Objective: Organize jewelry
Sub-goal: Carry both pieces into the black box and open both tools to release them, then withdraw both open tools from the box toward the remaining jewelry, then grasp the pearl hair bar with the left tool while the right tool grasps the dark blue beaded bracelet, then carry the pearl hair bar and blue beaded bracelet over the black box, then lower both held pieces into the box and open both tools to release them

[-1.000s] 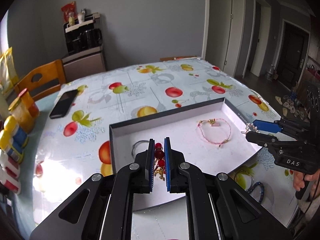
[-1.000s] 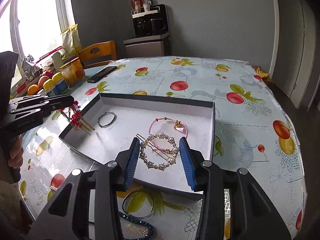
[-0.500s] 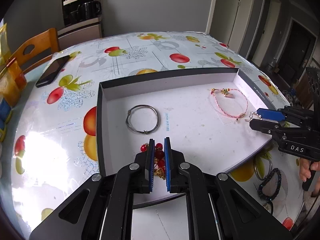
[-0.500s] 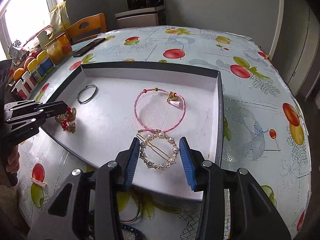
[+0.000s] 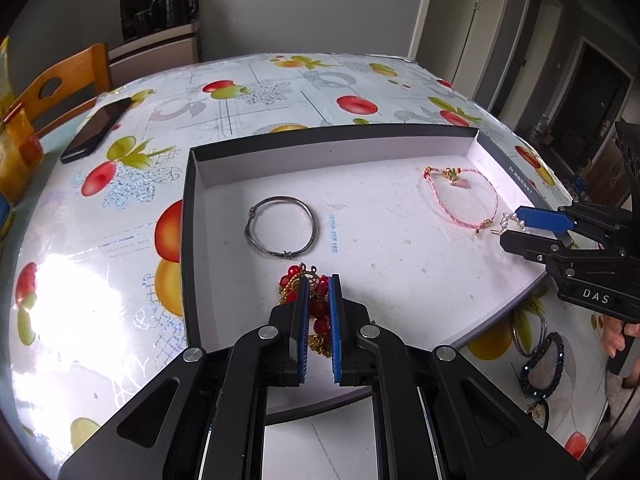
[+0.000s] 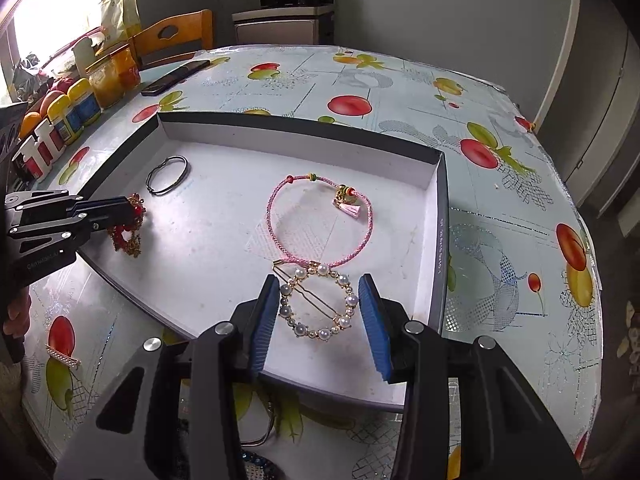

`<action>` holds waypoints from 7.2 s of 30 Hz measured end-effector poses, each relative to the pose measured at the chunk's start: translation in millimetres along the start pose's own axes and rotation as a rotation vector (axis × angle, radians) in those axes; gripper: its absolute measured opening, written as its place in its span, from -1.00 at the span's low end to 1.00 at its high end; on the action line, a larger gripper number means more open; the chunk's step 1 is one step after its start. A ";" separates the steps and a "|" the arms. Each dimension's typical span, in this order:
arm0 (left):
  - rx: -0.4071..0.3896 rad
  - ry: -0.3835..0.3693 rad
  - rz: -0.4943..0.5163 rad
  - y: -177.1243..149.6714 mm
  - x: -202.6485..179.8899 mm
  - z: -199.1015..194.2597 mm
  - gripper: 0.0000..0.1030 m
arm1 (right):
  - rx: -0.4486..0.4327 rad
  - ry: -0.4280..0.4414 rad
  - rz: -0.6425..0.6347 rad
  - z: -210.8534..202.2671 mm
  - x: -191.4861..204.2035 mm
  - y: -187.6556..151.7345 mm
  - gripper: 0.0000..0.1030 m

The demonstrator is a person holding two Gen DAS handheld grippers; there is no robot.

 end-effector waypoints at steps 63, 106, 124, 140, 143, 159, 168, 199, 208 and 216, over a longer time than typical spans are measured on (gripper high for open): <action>-0.152 0.068 0.063 21.1 -14.2 -78.0 0.61 | -0.220 0.066 0.115 -80.9 -7.4 14.1 0.75; -0.035 0.048 0.185 -103.0 -32.5 -110.9 0.73 | -0.124 0.057 0.073 -110.0 -0.3 -78.7 0.89; -0.028 -0.032 0.229 -108.8 -49.4 -109.9 -0.41 | -0.044 0.090 0.028 -87.3 21.5 -87.4 0.07; -0.043 -0.014 0.242 -110.2 -48.3 -110.7 -0.85 | -0.021 0.077 -0.050 -76.9 39.4 -86.1 -0.86; -0.046 -0.012 0.237 -109.4 -46.4 -111.6 -0.85 | -0.029 0.081 -0.038 -78.0 38.6 -84.1 -0.86; -0.140 0.034 0.229 -65.6 -32.7 -139.2 -0.85 | -0.242 0.058 -0.069 -130.9 29.4 -19.2 -0.86; -0.201 0.044 0.220 -20.6 -25.7 -137.9 -0.85 | -0.335 0.063 -0.055 -133.2 26.6 25.4 -0.86; -0.035 -0.038 0.201 14.6 -46.9 8.0 -0.85 | -0.189 0.201 0.091 -12.8 36.8 30.7 -0.86; 0.002 -0.062 0.193 7.5 -48.7 17.9 -0.85 | -0.124 0.189 0.118 3.1 27.1 18.0 -0.86; 0.002 -0.059 0.191 5.3 -48.0 18.5 -0.84 | -0.090 0.162 0.112 7.6 26.5 13.7 -0.86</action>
Point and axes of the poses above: each gripper's, at about its wrist camera, not at the fingertips, and z roughly the way its jaws point, x to its left, y to its top, the point moved 5 cm from there along z, roughly the way its jaws point, and after that the axes turned 14 degrees about -x, right-handed, at the moved point
